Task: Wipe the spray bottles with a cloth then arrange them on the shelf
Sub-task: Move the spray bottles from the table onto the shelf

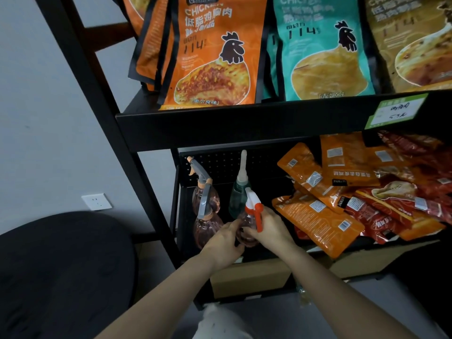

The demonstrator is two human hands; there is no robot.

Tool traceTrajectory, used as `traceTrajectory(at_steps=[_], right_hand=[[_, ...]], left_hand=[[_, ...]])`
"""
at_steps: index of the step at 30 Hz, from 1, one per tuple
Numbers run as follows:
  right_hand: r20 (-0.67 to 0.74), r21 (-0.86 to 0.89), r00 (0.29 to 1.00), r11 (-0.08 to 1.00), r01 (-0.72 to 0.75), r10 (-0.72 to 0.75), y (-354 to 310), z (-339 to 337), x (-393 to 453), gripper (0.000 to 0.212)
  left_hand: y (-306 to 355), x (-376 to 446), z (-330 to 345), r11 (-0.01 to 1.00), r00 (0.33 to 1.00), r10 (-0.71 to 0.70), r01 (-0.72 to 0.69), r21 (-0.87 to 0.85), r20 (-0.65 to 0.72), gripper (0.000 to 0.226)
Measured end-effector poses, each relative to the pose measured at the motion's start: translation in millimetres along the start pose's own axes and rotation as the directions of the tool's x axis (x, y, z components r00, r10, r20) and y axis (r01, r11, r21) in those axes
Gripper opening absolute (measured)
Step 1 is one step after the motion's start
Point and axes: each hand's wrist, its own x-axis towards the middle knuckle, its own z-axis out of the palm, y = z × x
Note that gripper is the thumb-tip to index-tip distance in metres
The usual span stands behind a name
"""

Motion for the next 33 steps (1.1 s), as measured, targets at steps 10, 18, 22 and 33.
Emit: traceTrajectory(at_steps=[10,18,22,33], right_hand=[[-0.007,-0.036,0.999,0.998,-0.054,0.053,-1.4,3.8,-8.8,0.063],[-0.018,-0.036,0.998,0.997,-0.066,0.065,-2.5,6.3,-16.5,0.063],[0.019,0.001,0.997,0.998,-0.069,0.069,-3.7,4.3,-16.9,0.065],[-0.150,0.038,0.988,0.999,-0.024,0.029,-6.8,-2.9,-72.7,0.055]], left_hand=[[0.5,-5.7,3.7,1.000,1.000,-0.010,0.010,-0.009,-0.005,0.060],[1.8,-11.8,4.7,1.000,1.000,-0.017,0.017,-0.009,0.009,0.066],[-0.5,-17.2,4.4,1.000,0.999,-0.025,0.025,-0.006,0.038,0.070],[-22.8,-48.7,-4.5,0.990,0.990,-0.138,0.138,0.002,-0.037,0.064]])
